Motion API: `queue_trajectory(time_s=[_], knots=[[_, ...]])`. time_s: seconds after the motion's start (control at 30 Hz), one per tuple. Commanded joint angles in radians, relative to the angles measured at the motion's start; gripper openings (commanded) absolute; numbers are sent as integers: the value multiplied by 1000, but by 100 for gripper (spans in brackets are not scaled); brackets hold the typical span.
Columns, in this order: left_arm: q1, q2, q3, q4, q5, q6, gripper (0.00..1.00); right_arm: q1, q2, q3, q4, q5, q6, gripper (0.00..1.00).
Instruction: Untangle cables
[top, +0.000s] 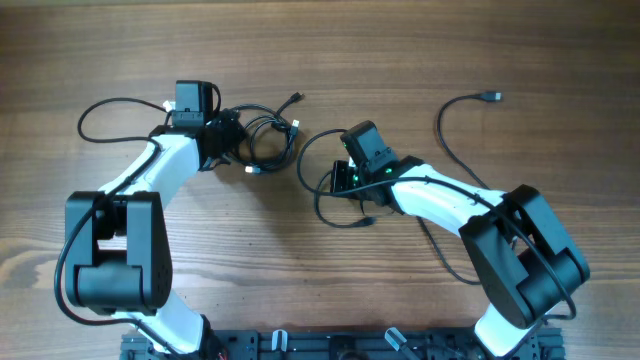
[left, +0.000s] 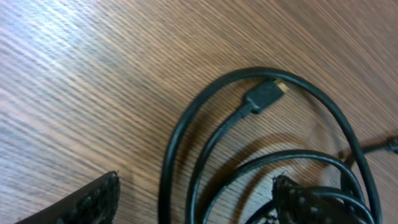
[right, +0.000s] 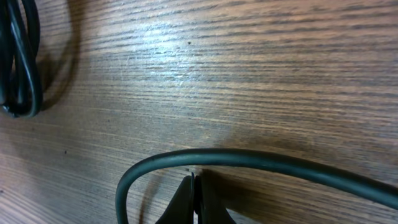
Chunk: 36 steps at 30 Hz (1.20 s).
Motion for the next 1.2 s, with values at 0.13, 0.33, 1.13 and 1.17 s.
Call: queue_trajectory(time_s=[0.13, 0.33, 1.13, 1.17], knots=[[3, -13, 6, 11, 55, 1, 86, -64, 23, 7, -24, 45, 55, 9], [3, -13, 6, 12, 56, 1, 86, -374, 23, 7, -161, -201, -9, 17], [3, -13, 6, 15, 56, 1, 87, -1355, 23, 41, -193, -5, -265, 18], [3, -13, 6, 15, 55, 1, 87, -1352, 23, 67, -215, -36, -269, 20]])
